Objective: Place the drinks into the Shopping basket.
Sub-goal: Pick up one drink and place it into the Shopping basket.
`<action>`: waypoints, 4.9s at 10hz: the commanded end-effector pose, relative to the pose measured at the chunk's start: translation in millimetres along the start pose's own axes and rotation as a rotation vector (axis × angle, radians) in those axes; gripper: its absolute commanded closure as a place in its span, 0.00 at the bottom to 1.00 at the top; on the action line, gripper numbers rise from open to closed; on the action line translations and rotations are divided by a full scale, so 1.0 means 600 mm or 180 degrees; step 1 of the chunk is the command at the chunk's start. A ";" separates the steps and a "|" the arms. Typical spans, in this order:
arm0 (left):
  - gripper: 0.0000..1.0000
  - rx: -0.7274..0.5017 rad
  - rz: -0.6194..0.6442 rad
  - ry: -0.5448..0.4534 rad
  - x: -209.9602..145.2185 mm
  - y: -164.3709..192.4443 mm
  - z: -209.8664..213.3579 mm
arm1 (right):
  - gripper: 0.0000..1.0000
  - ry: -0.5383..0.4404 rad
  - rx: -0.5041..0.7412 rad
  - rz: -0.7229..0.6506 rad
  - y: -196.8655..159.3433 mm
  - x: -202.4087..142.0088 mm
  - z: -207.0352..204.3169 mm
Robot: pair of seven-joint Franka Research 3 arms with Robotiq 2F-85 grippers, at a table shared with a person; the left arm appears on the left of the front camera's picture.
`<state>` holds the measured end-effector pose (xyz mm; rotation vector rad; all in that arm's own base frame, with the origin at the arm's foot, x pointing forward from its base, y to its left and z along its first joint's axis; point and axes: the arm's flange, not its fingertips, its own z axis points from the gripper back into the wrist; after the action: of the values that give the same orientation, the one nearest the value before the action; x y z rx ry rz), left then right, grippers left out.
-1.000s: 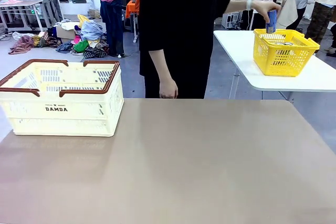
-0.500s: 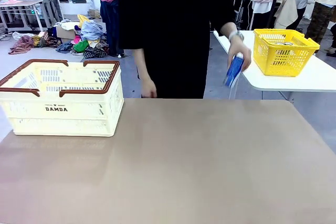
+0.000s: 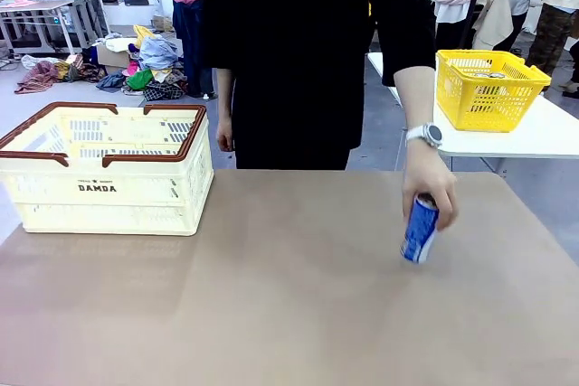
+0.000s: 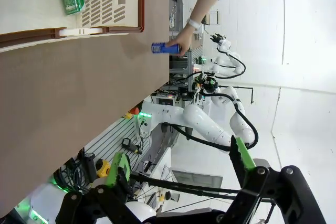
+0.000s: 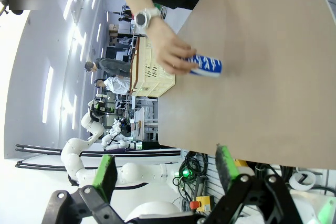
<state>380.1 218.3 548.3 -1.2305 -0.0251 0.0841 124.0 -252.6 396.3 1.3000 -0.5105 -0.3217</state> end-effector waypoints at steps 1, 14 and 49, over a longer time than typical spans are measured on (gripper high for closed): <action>0.00 -0.0012 0.0049 -0.0003 -0.003 -0.005 0.000 | 0.00 -0.0052 0.0047 0.0082 0.005 -0.007 0.004; 0.00 -0.0012 0.0049 -0.0003 -0.003 -0.005 0.000 | 0.00 0.2246 -0.1810 0.1165 0.246 0.054 -0.360; 0.00 -0.0012 0.0049 -0.0003 -0.003 -0.005 0.000 | 1.00 0.1917 -0.4043 0.0768 0.087 0.017 -0.732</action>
<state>379.8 218.7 547.9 -1.2297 -0.0247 0.0864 363.9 122.8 364.5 0.0748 0.1107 -0.0117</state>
